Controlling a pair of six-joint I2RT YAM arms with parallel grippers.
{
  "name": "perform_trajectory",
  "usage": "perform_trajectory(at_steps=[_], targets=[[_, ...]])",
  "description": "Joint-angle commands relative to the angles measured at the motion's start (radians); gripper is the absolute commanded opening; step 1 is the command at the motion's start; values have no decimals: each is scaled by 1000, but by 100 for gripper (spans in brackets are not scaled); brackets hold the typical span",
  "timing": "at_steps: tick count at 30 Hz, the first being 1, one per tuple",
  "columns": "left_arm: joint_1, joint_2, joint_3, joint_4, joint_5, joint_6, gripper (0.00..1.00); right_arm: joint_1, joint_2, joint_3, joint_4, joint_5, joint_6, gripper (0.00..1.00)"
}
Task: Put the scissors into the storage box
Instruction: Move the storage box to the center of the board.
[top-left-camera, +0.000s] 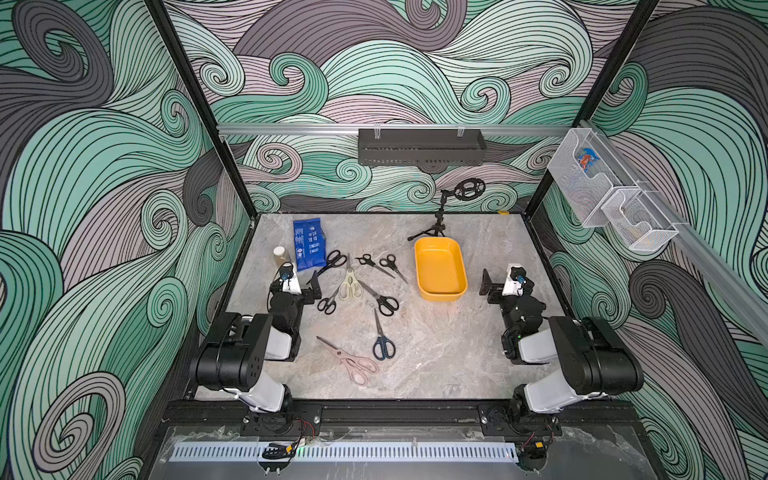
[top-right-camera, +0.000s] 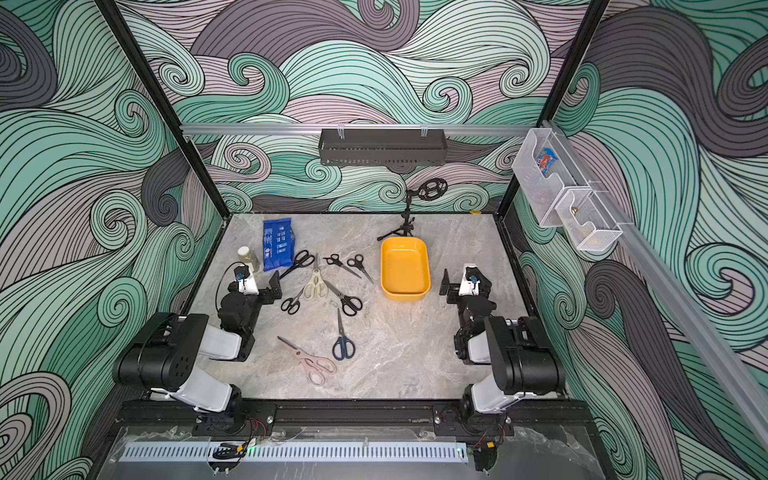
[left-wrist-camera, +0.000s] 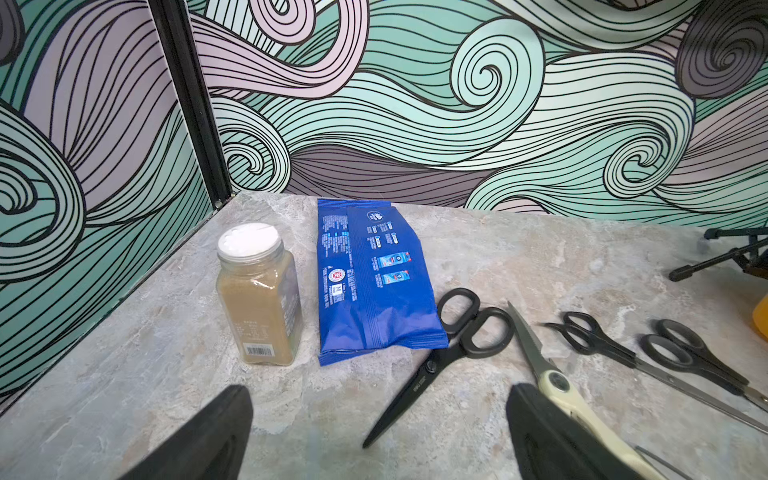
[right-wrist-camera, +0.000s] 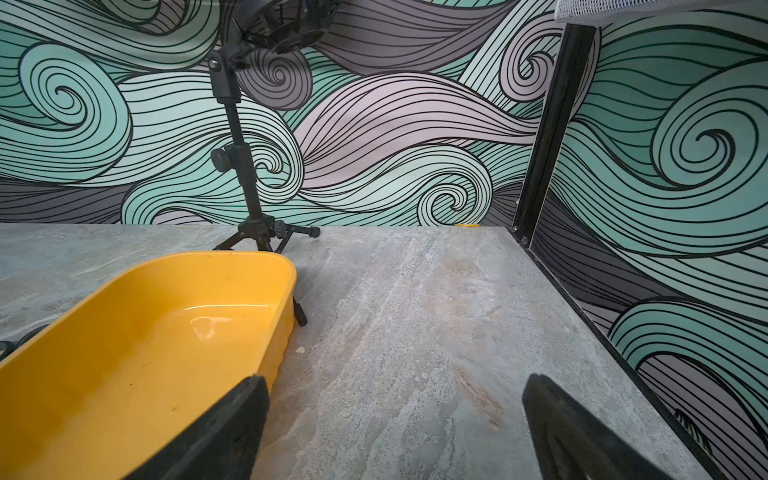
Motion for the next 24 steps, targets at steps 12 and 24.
perform_trajectory(at_steps=[12,24], targets=[[-3,11,-9,86,-24,12,99,-49,2,27,-21,-94,27,100],[-3,7,-9,88,-25,15,99,-61,-58,-41,61,-48,58,100]])
